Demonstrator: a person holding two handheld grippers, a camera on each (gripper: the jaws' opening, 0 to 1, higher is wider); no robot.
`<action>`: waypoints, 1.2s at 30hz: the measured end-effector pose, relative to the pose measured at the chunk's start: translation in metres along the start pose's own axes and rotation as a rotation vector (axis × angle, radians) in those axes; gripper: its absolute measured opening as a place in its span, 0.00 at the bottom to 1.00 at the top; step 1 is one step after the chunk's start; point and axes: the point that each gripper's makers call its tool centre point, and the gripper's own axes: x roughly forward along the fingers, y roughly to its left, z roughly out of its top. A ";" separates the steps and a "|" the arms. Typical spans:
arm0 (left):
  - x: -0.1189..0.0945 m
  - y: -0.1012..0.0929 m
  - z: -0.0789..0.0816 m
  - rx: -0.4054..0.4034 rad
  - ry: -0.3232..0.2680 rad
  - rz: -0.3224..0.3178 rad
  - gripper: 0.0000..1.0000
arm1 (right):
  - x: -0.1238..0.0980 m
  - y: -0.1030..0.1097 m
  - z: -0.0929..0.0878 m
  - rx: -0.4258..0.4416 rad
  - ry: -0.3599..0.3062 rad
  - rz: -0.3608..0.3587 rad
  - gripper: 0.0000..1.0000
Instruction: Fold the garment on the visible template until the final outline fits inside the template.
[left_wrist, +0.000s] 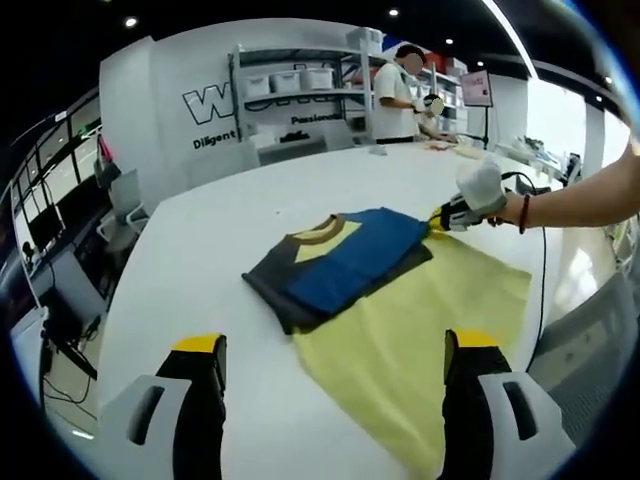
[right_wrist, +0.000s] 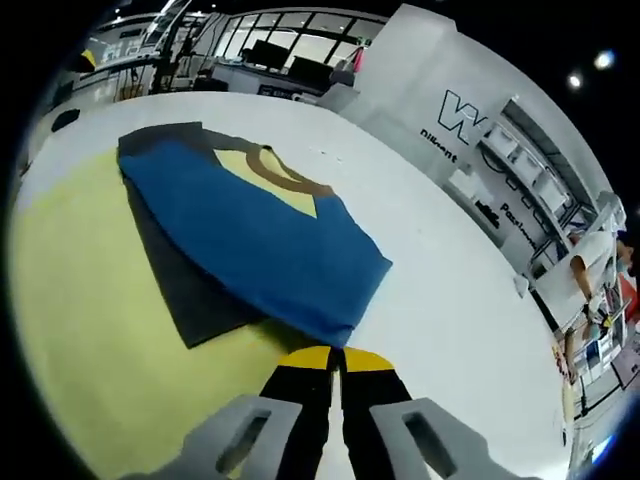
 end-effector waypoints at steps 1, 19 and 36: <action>0.000 -0.001 0.001 0.003 -0.004 -0.002 0.93 | -0.001 0.000 -0.001 0.002 -0.003 -0.003 0.00; -0.005 -0.001 0.004 -0.001 -0.019 0.002 0.95 | -0.010 -0.001 -0.001 0.256 -0.034 -0.016 0.05; -0.004 -0.021 -0.002 -0.014 0.009 -0.046 0.99 | -0.057 0.006 0.011 0.625 -0.144 0.084 0.49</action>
